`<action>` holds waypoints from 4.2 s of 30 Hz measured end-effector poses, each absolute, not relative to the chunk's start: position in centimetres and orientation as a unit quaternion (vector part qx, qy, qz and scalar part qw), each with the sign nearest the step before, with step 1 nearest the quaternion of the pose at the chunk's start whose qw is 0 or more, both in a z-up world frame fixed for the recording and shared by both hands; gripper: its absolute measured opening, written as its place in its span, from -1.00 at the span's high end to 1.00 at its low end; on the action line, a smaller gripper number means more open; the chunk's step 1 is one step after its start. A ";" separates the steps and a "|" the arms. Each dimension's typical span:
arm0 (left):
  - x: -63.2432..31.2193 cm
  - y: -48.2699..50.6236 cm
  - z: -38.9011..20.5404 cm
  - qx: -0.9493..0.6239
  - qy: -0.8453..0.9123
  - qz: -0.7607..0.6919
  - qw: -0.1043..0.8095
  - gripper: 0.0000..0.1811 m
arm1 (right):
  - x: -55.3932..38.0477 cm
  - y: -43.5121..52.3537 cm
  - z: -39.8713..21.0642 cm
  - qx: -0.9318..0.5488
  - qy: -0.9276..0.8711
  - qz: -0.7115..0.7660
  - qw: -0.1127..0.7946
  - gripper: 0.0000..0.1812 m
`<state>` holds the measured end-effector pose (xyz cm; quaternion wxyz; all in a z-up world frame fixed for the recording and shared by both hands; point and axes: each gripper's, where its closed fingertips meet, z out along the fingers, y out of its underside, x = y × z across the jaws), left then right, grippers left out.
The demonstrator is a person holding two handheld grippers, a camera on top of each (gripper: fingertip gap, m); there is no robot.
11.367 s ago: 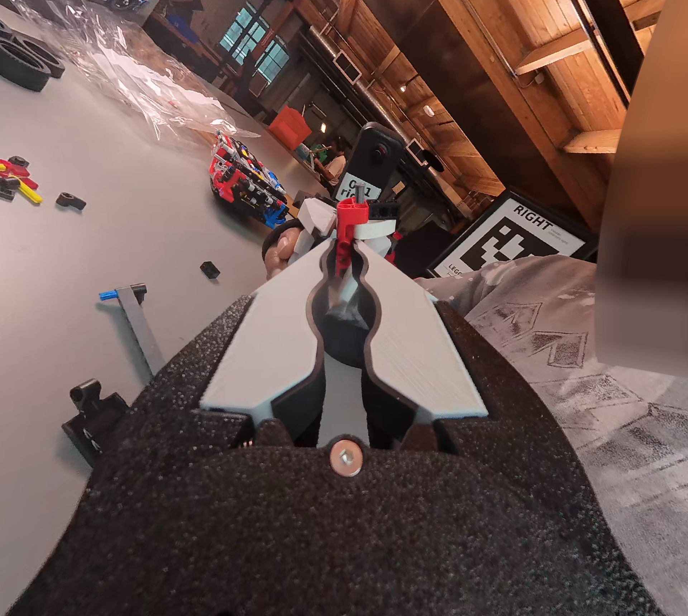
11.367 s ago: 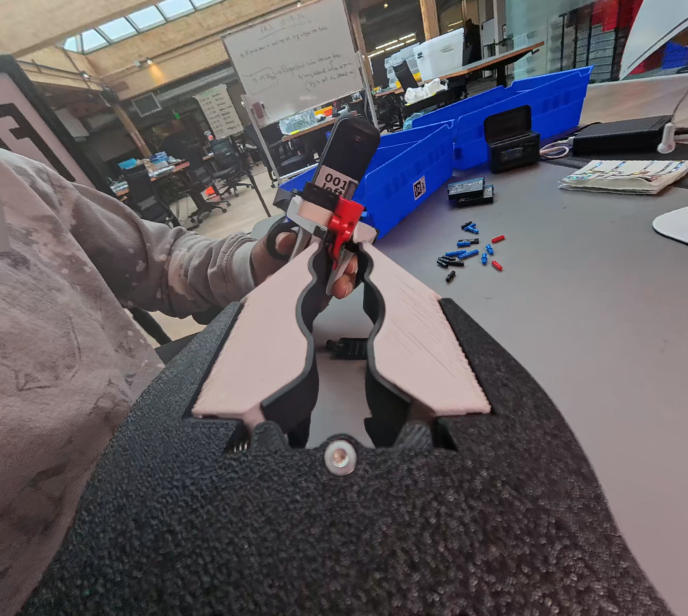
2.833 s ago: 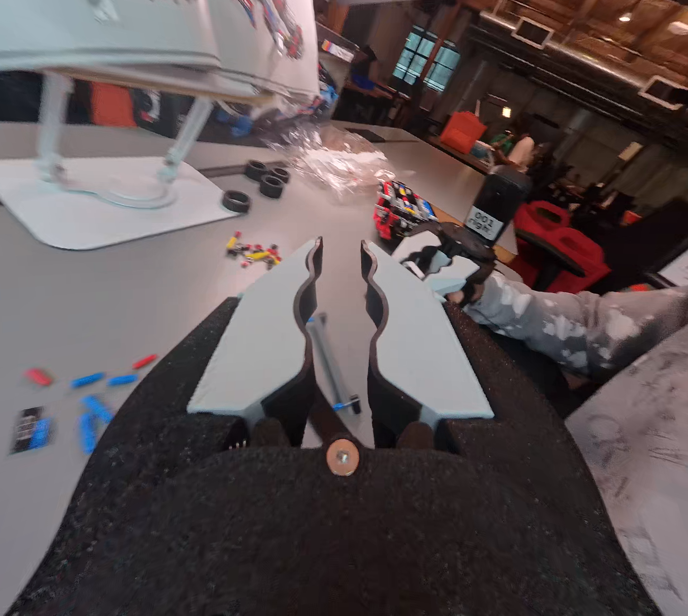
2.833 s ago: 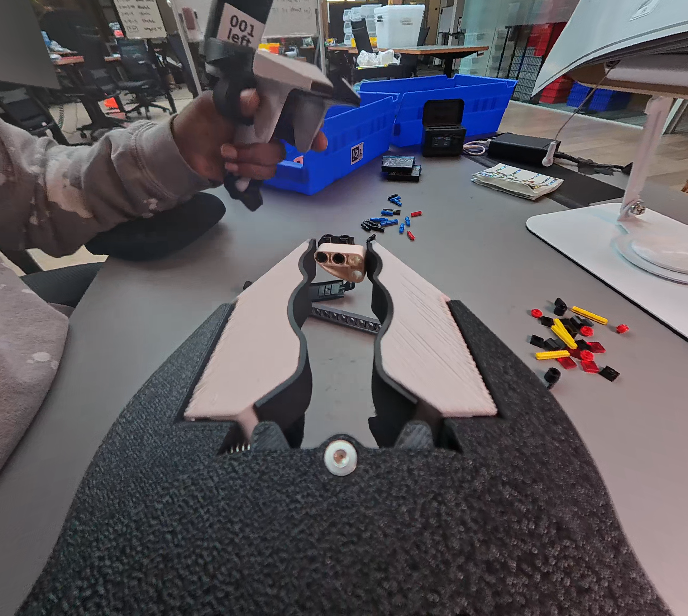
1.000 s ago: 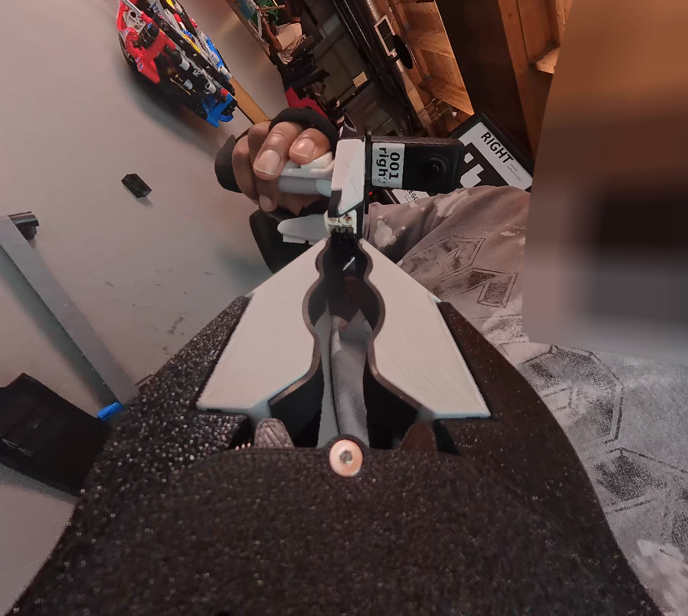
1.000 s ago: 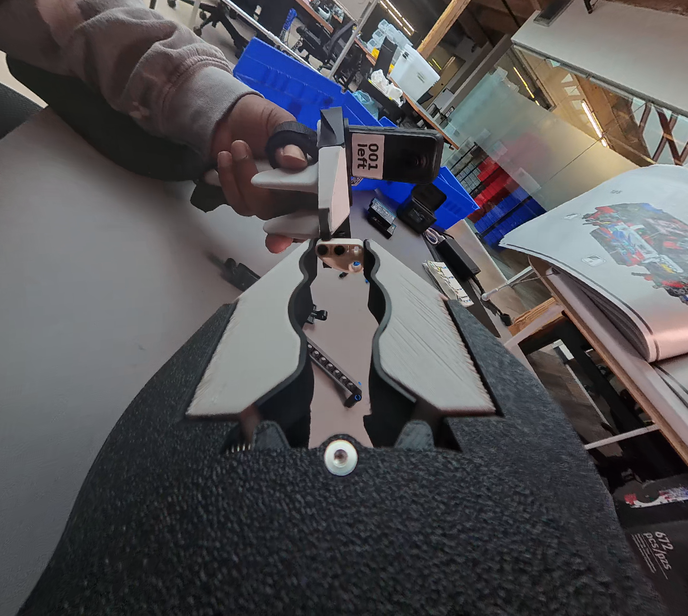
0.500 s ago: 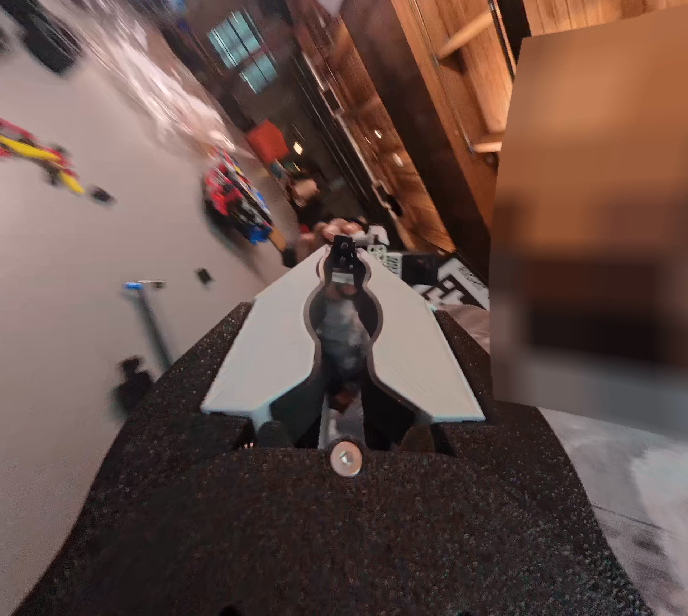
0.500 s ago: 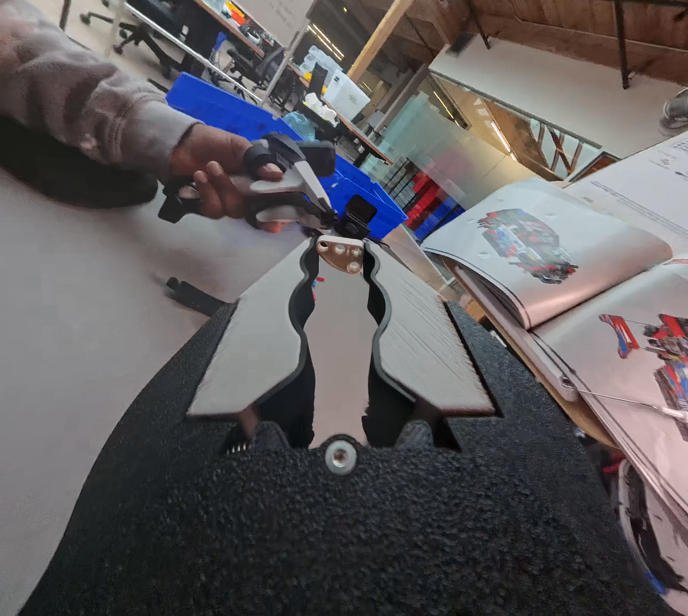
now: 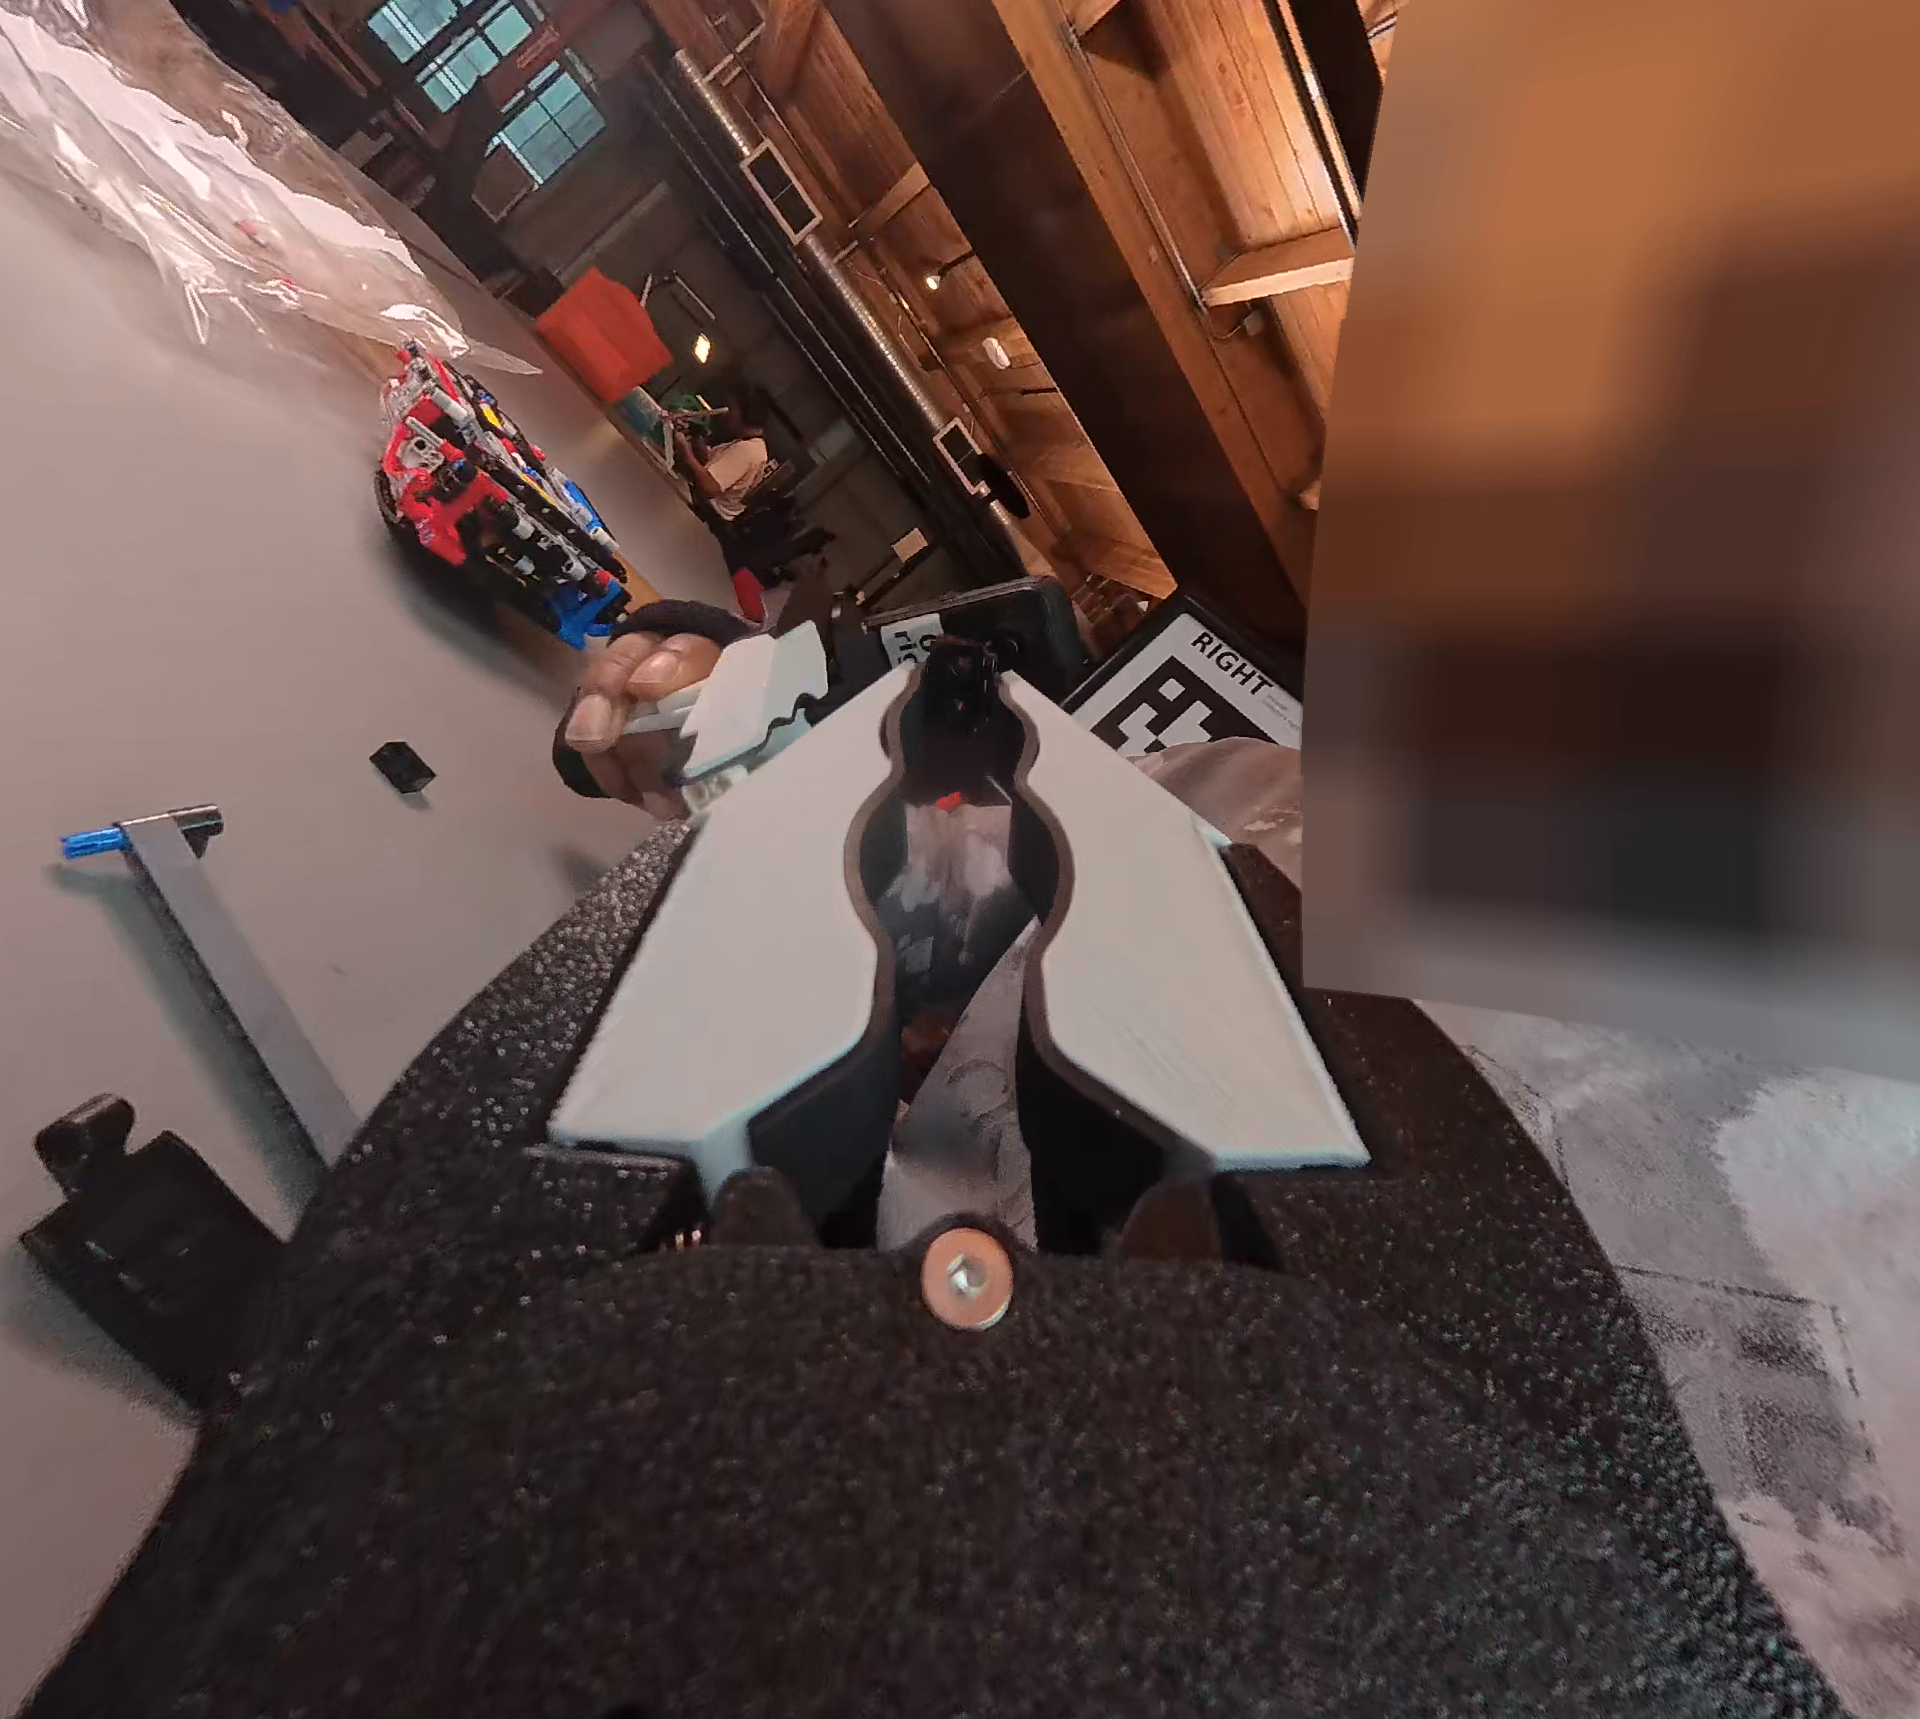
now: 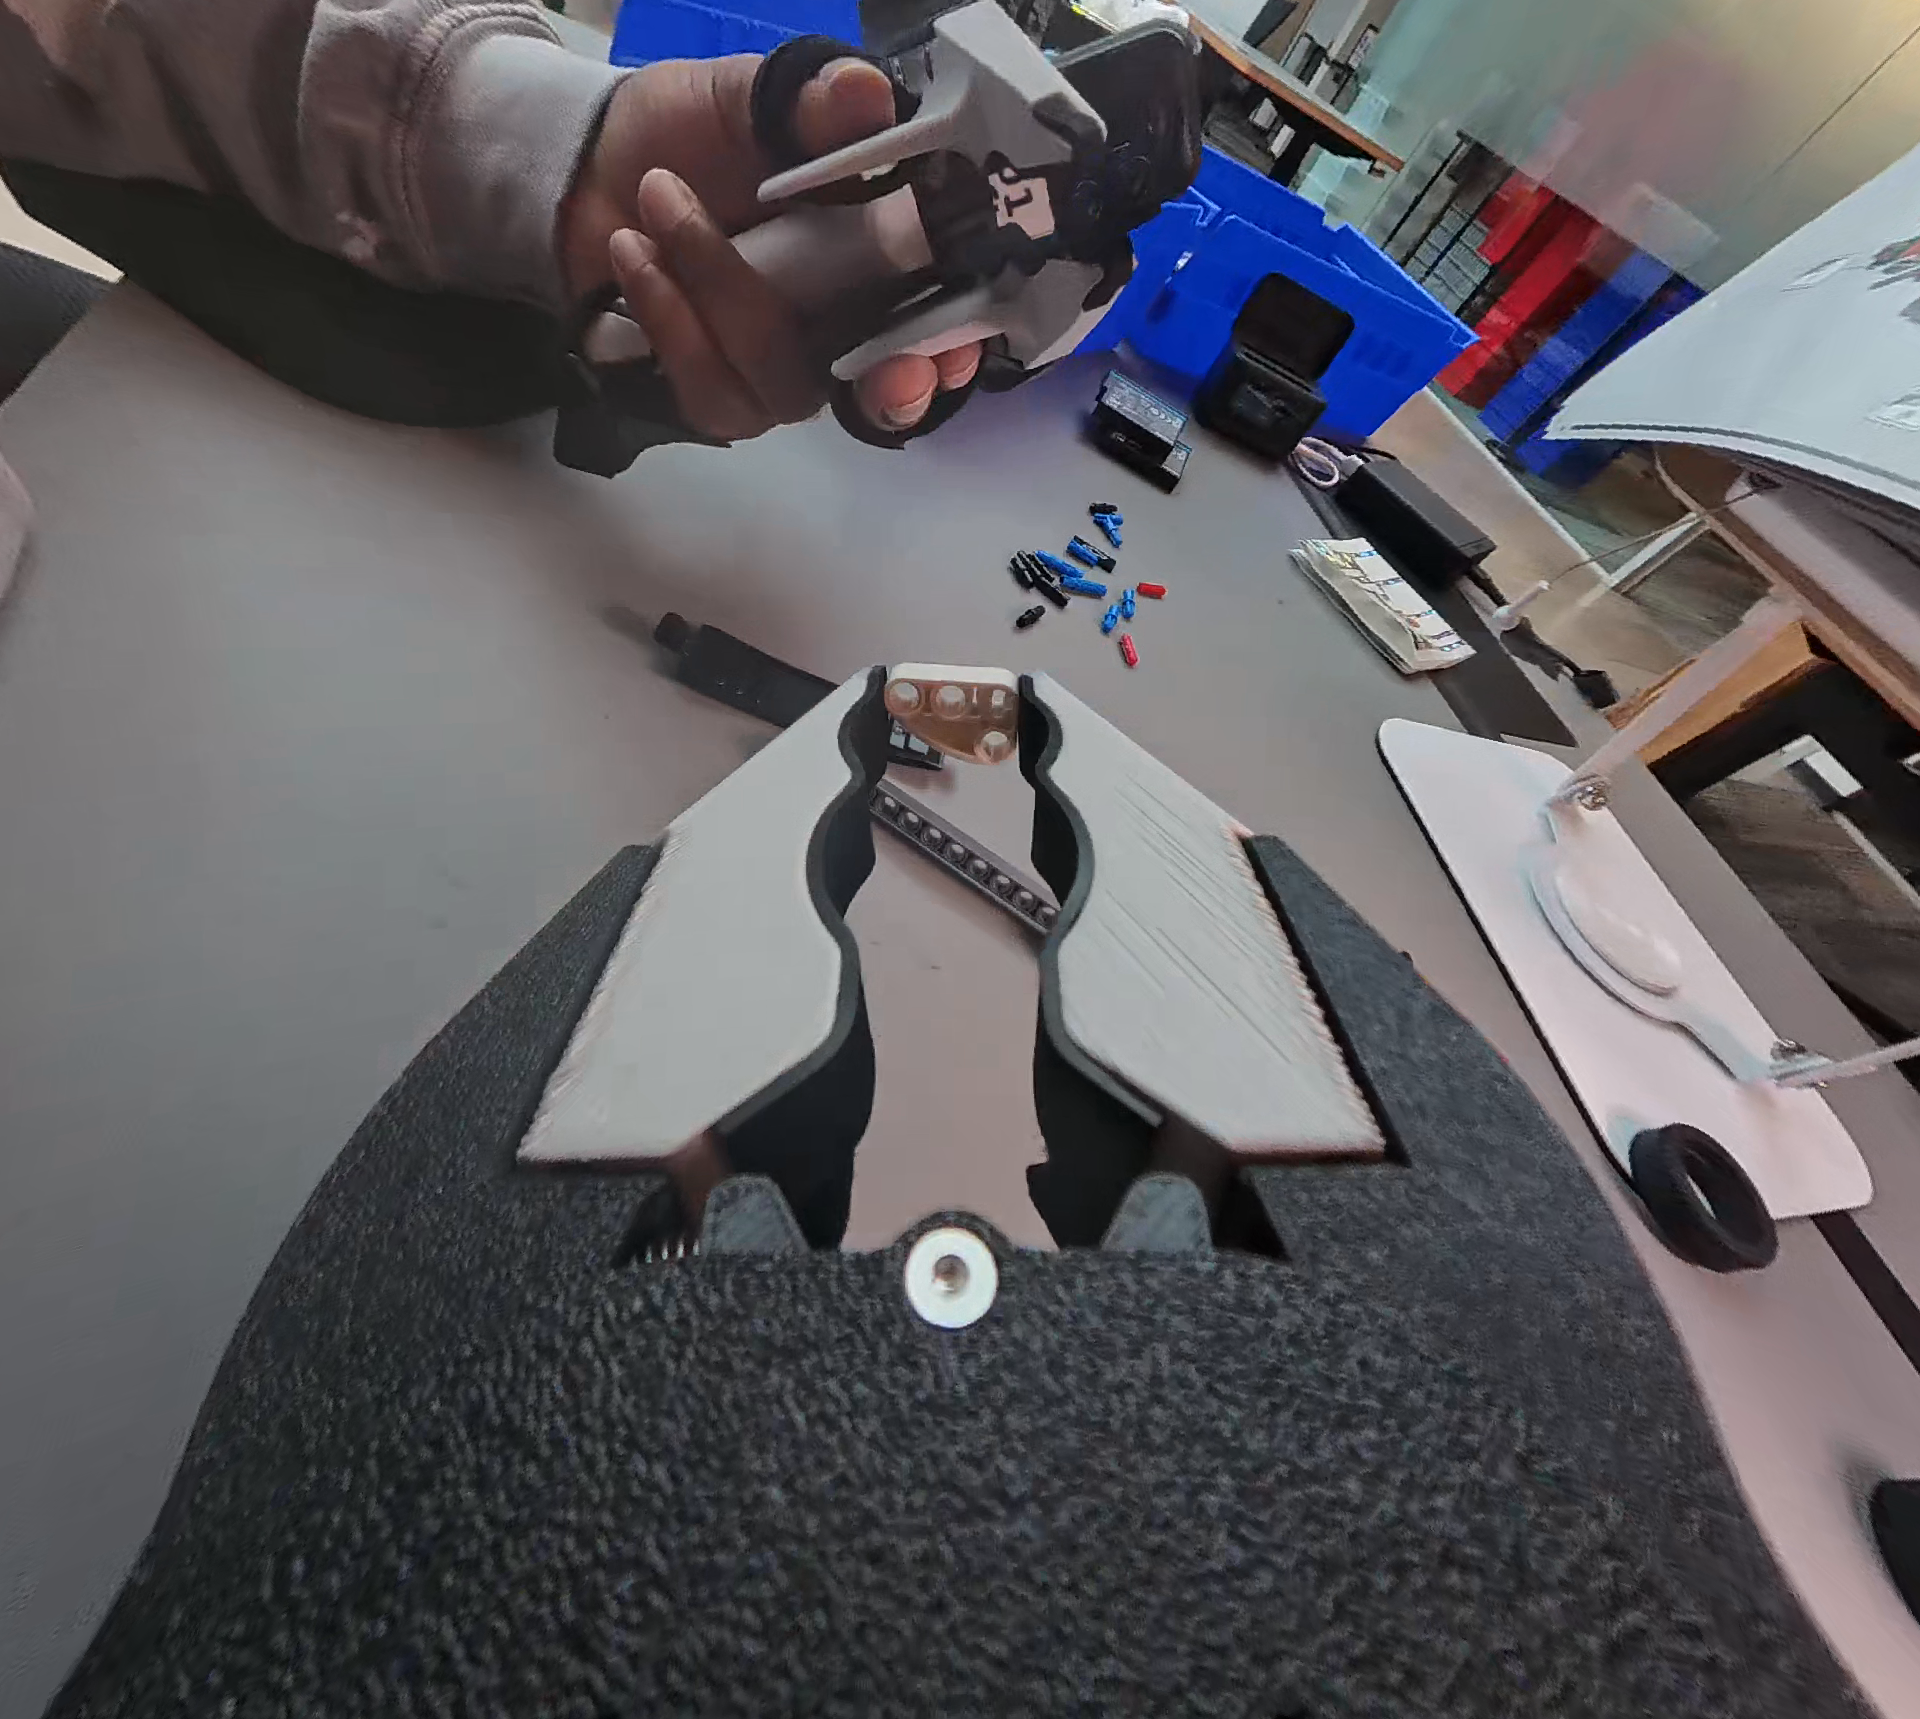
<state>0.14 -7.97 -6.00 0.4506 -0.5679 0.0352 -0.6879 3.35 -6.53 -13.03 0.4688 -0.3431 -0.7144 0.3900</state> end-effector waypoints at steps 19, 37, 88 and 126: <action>2.1 -6.2 -12.5 -0.722 0.047 -0.550 0.418 0.90 | 4.3 -7.2 -21.1 -0.407 -0.807 0.303 0.301 0.73; 3.2 -7.0 -17.8 -0.831 0.073 -0.444 0.328 0.84 | 3.7 -6.2 -18.4 -0.417 -0.765 0.349 0.345 0.73; -4.2 -7.8 -6.4 -0.759 0.116 -0.358 0.532 0.51 | 1.0 -8.2 -9.1 -0.346 -0.632 0.442 0.534 0.82; 3.4 -7.0 -7.6 -0.652 0.046 -0.610 0.448 0.90 | 2.7 -8.0 -7.8 -0.266 -0.661 0.370 0.597 0.81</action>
